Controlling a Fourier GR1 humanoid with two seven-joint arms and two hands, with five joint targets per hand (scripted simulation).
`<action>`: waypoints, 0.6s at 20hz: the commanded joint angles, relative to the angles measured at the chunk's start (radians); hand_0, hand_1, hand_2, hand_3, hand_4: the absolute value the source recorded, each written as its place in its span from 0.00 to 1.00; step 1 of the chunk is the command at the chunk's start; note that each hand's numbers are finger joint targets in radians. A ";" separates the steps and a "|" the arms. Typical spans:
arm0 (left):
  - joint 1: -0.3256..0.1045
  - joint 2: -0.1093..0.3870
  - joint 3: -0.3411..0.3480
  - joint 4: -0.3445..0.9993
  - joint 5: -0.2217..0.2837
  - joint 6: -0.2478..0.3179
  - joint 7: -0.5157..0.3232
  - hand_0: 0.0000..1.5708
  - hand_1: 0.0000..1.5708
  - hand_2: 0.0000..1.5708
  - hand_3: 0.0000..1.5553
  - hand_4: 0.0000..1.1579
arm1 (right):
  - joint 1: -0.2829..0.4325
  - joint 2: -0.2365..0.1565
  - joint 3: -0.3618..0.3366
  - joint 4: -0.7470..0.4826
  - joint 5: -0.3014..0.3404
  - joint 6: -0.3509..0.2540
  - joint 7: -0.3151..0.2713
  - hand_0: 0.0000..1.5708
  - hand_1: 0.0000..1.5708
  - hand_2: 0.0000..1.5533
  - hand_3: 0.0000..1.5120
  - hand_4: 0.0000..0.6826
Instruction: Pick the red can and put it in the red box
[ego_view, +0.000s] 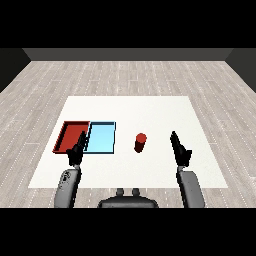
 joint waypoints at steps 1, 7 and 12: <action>-0.007 -0.012 0.010 0.004 -0.007 -0.013 0.008 0.00 0.00 0.00 0.00 0.00 | -0.017 0.006 -0.031 0.027 -0.001 0.027 -0.004 0.00 0.00 0.00 0.00 0.00; -0.085 -0.061 0.019 -0.095 0.054 -0.019 -0.180 0.00 0.00 0.00 0.00 0.00 | -0.117 0.019 -0.082 0.029 -0.090 0.076 -0.184 0.00 0.00 0.00 0.00 0.00; -0.022 -0.041 0.060 -0.054 0.098 -0.087 -0.344 0.00 0.00 0.00 0.00 0.00 | -0.091 -0.054 -0.166 0.109 -0.154 0.177 -0.316 0.00 0.00 0.00 0.00 0.00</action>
